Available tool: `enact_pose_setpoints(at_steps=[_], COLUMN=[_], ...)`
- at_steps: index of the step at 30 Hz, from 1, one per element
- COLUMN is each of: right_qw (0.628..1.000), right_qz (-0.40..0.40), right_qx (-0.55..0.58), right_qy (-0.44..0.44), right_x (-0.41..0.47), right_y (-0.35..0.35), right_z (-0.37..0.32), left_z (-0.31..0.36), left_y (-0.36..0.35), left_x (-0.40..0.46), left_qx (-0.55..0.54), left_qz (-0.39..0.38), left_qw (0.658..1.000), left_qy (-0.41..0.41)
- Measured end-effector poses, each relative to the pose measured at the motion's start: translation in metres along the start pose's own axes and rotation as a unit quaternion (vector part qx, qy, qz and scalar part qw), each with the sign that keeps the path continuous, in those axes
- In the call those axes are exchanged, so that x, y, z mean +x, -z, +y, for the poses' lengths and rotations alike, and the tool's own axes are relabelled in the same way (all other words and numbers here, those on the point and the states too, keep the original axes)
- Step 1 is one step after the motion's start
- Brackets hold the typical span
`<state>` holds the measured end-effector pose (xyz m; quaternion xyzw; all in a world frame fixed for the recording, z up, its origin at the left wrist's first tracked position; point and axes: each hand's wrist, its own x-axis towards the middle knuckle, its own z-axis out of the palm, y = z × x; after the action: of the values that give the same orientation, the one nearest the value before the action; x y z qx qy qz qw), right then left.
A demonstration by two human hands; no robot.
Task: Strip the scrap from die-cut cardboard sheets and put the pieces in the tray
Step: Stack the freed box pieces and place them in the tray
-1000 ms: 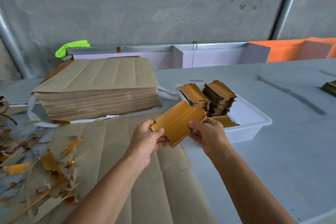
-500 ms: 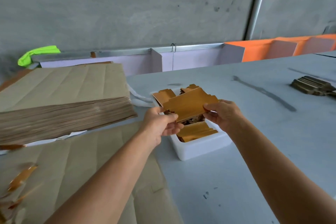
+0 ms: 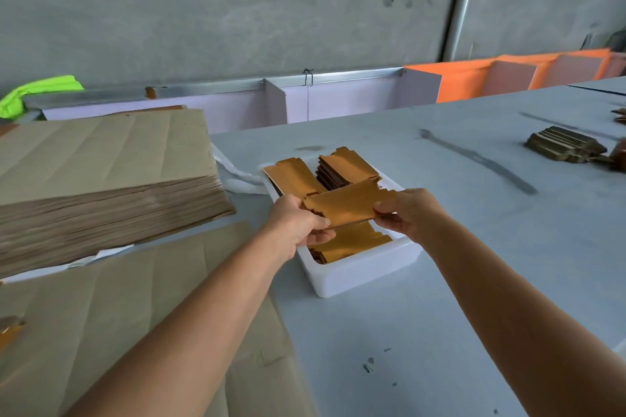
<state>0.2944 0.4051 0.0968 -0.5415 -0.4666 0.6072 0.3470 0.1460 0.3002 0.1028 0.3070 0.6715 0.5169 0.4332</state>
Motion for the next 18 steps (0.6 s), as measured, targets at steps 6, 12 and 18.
enact_pose_setpoints(at_steps=[6, 12, 18], right_qw=[0.975, 0.967, 0.927], right_qz=[0.018, 0.008, 0.021], right_qx=[-0.221, -0.256, -0.371], right_qy=[0.001, 0.004, 0.044], right_x=[0.011, 0.018, 0.024], right_y=[-0.006, -0.007, -0.012], right_z=[-0.002, 0.004, 0.013], left_z=[0.008, 0.007, 0.002], left_y=[-0.012, -0.022, -0.031], left_x=[0.003, 0.007, 0.004], left_qx=[0.131, 0.304, 0.512], left_qz=[-0.008, -0.001, -0.021], left_qw=[0.991, 0.952, 0.859], left_qy=[0.032, 0.034, -0.014])
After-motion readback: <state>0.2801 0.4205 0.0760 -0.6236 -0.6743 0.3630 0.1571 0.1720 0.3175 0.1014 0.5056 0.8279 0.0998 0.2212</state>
